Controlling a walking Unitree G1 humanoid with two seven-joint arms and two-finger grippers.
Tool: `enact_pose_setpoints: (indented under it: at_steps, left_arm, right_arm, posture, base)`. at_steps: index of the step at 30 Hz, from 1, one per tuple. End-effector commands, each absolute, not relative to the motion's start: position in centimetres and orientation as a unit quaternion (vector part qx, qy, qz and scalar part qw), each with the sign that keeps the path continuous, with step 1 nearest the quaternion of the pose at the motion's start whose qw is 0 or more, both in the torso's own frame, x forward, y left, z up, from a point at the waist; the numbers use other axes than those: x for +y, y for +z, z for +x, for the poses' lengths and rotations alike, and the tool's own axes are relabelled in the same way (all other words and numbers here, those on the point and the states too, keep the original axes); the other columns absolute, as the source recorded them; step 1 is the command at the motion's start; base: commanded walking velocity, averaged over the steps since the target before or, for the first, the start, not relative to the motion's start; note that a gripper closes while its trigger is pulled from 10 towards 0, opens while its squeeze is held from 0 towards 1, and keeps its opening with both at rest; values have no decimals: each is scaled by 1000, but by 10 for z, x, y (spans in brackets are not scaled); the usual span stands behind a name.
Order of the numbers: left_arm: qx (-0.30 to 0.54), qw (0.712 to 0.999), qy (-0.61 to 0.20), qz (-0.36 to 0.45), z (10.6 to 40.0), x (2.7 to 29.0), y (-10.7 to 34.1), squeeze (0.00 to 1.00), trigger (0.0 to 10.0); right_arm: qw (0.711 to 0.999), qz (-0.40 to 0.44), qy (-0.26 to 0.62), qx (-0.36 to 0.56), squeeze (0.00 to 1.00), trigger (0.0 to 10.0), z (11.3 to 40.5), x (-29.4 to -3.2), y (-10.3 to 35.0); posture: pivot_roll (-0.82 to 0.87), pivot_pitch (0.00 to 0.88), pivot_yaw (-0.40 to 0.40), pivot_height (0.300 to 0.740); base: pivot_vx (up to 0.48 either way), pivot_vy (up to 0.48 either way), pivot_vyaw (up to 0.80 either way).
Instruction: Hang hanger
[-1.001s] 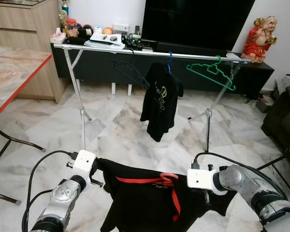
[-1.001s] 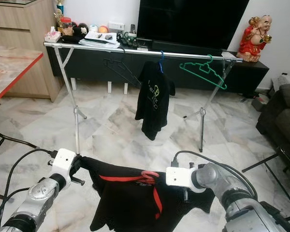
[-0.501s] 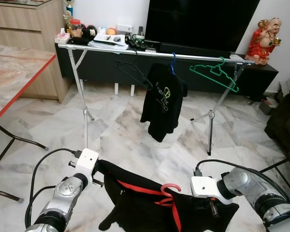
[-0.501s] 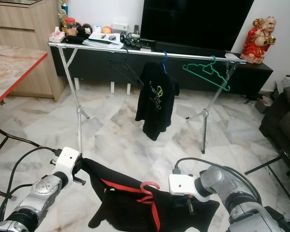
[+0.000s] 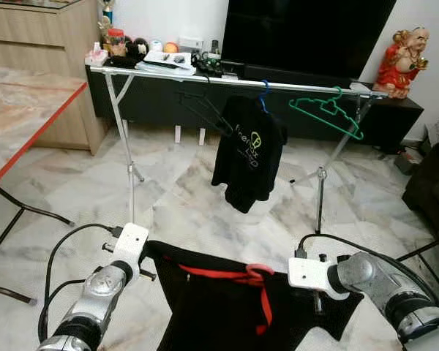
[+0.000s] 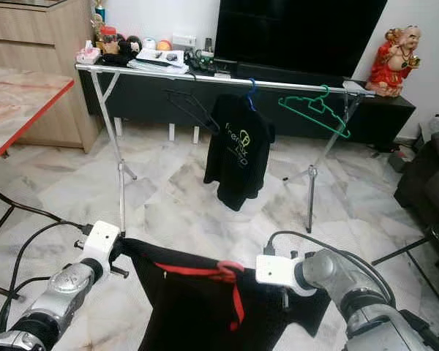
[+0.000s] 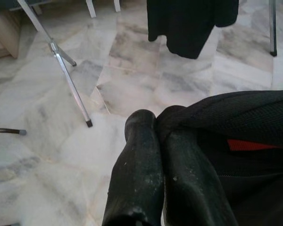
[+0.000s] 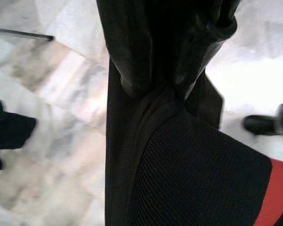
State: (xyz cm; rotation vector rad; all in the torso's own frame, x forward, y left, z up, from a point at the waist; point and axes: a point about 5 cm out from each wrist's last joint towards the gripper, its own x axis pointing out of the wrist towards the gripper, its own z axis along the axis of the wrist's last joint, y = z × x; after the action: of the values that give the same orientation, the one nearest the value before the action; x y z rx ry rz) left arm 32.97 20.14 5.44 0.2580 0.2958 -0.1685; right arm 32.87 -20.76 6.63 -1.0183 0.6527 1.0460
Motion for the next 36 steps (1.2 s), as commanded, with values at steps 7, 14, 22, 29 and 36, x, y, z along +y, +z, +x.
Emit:
enact_pose_setpoints:
  at_steps: [7,14,22,29,36]
  left_arm:
    - [124,981,-112,100,333,199,65,0,0]
    - [126,960,-226,111,327,176,65,0,2392]
    - [80,926,-362,67,317,139,86,1000,10000]
    - [81,894,-437,60,303,126,96,1000,10000]
    - [82,871,-483,41,291,118,106,1000,10000]
  right_arm:
    - [792,-389,396,255,0,0,341,-212,80]
    - [835,-317,390,225,0,0,345,-202,85]
    - [829,-348,376,224,0,0,346,-196,79]
    - [845,-370,333,197,0,0,351,-188,79]
    - [864,-387,275,170,0,0,356,-185,82]
  posture:
    - [67,0,-140,740]
    - [70,0,-142,740]
    - [67,0,-140,740]
    - [60,0,-117,740]
    - [60,0,-102,740]
  base:
    - [0,0,0]
    - [0,0,0]
    - [0,0,0]
    - [0,0,0]
    - [0,0,0]
